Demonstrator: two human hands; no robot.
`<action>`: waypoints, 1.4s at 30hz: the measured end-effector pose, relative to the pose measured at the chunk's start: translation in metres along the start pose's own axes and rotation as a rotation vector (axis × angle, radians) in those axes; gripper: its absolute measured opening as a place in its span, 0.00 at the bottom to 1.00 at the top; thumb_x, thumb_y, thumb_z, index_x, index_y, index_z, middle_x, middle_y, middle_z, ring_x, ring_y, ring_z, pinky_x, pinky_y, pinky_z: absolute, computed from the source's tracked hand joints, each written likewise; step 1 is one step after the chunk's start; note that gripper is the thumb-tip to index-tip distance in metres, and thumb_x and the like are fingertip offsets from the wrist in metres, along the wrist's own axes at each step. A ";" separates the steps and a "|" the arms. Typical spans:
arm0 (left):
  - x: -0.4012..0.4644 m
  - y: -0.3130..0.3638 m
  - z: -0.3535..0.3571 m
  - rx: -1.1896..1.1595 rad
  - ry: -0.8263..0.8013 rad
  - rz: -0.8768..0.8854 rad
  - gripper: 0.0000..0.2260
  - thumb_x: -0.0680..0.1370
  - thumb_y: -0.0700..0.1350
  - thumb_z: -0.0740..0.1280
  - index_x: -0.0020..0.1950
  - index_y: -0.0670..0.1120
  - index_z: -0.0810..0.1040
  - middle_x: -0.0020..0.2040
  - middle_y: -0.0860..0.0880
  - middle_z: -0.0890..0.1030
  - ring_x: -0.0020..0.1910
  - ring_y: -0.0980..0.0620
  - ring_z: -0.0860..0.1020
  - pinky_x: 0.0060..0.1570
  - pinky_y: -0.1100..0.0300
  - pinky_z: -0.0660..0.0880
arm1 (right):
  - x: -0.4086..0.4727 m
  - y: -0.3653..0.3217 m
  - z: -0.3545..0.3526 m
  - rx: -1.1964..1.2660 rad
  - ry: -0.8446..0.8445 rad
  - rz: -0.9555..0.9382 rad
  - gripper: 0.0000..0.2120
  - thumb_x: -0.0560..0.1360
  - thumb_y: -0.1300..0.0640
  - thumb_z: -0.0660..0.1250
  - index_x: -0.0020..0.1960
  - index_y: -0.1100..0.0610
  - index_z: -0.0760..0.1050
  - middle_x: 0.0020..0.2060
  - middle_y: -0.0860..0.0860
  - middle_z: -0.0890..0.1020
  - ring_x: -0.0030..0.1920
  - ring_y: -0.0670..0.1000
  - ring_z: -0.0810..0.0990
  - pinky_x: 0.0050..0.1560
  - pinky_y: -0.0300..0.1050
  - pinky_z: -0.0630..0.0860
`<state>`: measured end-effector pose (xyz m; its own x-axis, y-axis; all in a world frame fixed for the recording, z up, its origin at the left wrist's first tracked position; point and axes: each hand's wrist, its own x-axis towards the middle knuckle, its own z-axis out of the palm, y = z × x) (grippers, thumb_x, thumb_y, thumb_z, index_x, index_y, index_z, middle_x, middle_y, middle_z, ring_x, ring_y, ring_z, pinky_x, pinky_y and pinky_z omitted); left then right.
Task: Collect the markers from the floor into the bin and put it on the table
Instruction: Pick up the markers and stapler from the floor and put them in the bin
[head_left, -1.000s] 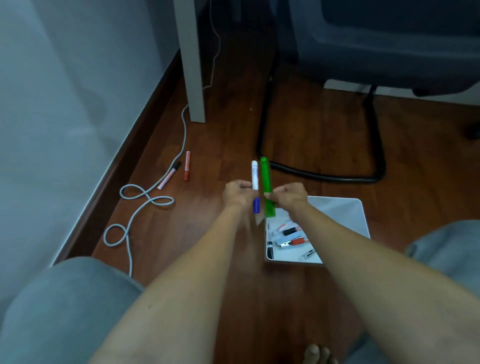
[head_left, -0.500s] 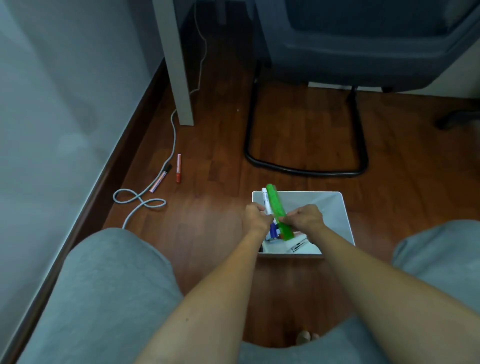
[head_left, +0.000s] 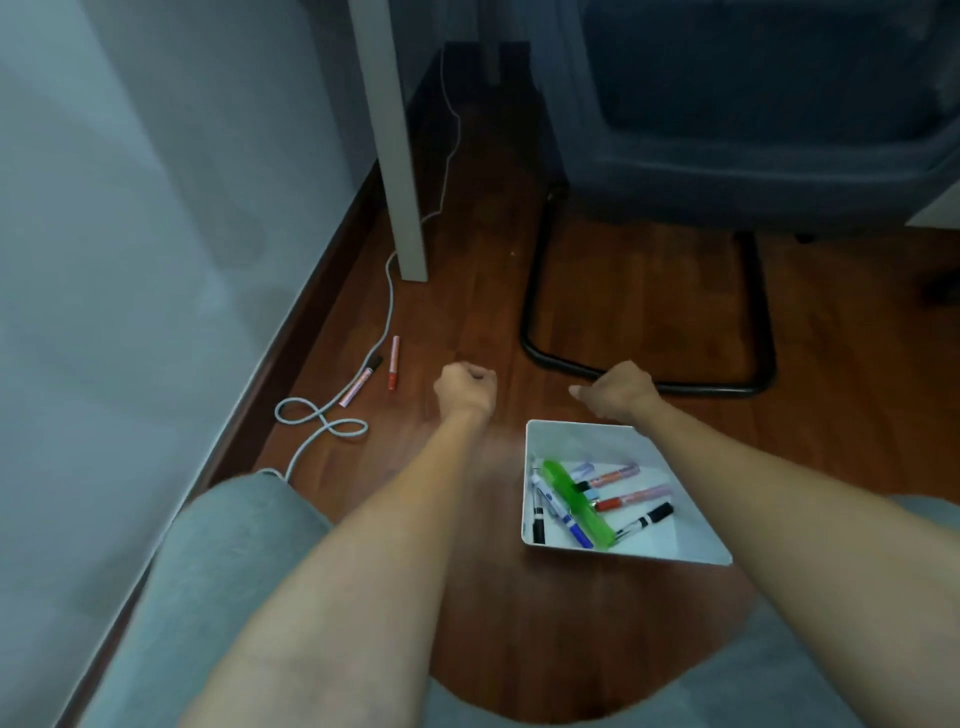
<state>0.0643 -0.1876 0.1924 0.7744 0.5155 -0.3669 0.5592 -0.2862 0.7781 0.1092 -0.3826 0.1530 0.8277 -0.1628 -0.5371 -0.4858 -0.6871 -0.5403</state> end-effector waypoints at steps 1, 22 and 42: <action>0.006 0.012 -0.008 0.002 0.026 0.007 0.09 0.76 0.42 0.68 0.51 0.40 0.85 0.54 0.39 0.85 0.57 0.43 0.81 0.55 0.62 0.74 | 0.004 -0.010 -0.002 0.016 -0.009 -0.033 0.27 0.69 0.39 0.74 0.52 0.64 0.83 0.50 0.59 0.86 0.54 0.58 0.85 0.51 0.43 0.77; 0.238 -0.090 -0.078 0.162 0.117 -0.006 0.09 0.75 0.42 0.69 0.52 0.41 0.85 0.53 0.39 0.85 0.57 0.43 0.82 0.55 0.60 0.75 | 0.125 -0.156 0.193 0.227 -0.168 -0.079 0.14 0.76 0.50 0.72 0.37 0.58 0.76 0.45 0.57 0.86 0.44 0.53 0.84 0.54 0.48 0.83; 0.321 -0.175 -0.069 0.366 0.127 0.012 0.14 0.74 0.40 0.70 0.58 0.37 0.77 0.58 0.35 0.80 0.59 0.35 0.79 0.58 0.47 0.75 | 0.155 -0.188 0.338 0.058 0.028 -0.143 0.22 0.67 0.47 0.76 0.56 0.58 0.83 0.54 0.60 0.84 0.55 0.60 0.83 0.54 0.49 0.81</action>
<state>0.1948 0.0835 -0.0267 0.7517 0.5996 -0.2747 0.6365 -0.5504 0.5402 0.2339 -0.0390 -0.0477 0.8965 -0.0863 -0.4345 -0.3774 -0.6625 -0.6471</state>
